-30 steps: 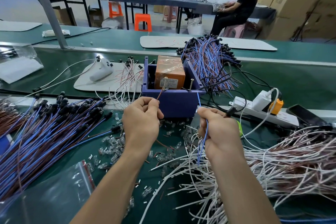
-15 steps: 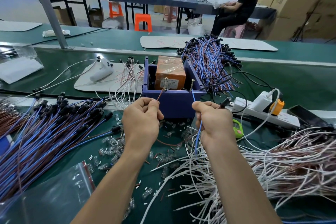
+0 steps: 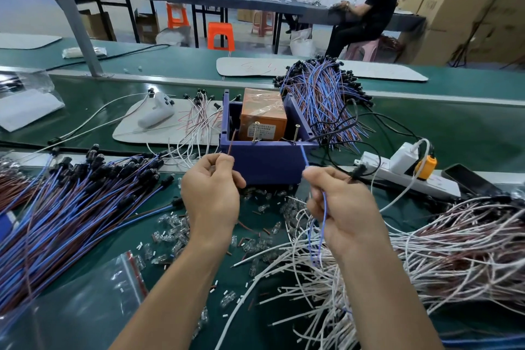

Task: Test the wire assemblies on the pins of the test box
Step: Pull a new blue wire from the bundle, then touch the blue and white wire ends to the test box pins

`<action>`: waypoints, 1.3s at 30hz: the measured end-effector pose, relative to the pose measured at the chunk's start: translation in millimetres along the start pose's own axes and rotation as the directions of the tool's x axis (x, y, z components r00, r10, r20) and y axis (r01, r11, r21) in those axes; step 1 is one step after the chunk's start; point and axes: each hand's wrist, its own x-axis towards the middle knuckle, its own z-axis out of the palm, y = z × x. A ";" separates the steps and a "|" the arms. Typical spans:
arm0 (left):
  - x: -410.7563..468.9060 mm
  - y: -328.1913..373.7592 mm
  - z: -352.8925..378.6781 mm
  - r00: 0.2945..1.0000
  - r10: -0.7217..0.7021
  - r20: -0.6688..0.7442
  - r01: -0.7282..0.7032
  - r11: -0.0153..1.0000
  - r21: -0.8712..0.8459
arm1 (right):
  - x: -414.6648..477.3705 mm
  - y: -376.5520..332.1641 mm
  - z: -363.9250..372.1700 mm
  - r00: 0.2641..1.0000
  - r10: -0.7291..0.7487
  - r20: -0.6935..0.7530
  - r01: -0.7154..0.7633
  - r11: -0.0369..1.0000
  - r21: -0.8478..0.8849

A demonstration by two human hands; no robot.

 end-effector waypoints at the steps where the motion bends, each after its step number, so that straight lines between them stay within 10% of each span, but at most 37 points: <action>1: -1.8 1.1 0.1 0.998 0.047 -0.039 -0.040 0.986 0.165 | -4.2 -0.2 -1.2 0.997 0.019 0.077 -0.014 0.998 -0.059; 4: -7.7 9.7 -5.7 0.940 0.311 -0.141 -0.147 0.741 0.655 | -14.7 -0.3 -4.3 0.960 0.081 0.267 -0.003 0.960 -0.279; 10: -5.1 40.5 -30.0 0.755 0.655 -0.043 -0.493 0.609 0.621 | -33.9 1.4 2.3 0.919 0.025 0.393 0.199 0.831 -0.519; 16: -20.9 62.5 -29.3 0.679 0.328 0.656 -0.599 0.764 0.238 | -44.5 2.4 8.9 0.859 -0.133 0.494 0.471 0.579 -0.665; 19: -21.3 56.1 -32.8 0.657 0.235 0.717 -0.575 0.771 0.273 | -44.7 4.1 8.6 0.848 -0.164 0.504 0.516 0.472 -0.715; 23: -12.6 47.4 -42.1 0.766 0.222 0.604 -0.533 0.744 0.403 | -46.3 12.1 8.6 0.827 -0.234 0.511 0.540 0.581 -0.609; 27: -18.4 37.1 -47.5 0.711 0.366 0.601 -0.655 0.655 0.376 | -45.4 18.1 10.9 0.776 -0.164 0.610 0.476 0.786 -0.394; 34: -24.0 6.1 -31.0 0.826 0.090 0.557 -0.167 0.982 0.089 | -36.3 36.7 6.4 0.760 -0.065 0.647 0.270 0.936 -0.224; 39: -25.5 1.2 -35.9 0.798 0.427 0.426 -0.573 0.758 0.313 | -34.5 44.2 4.0 0.768 -0.092 0.634 0.321 0.912 -0.256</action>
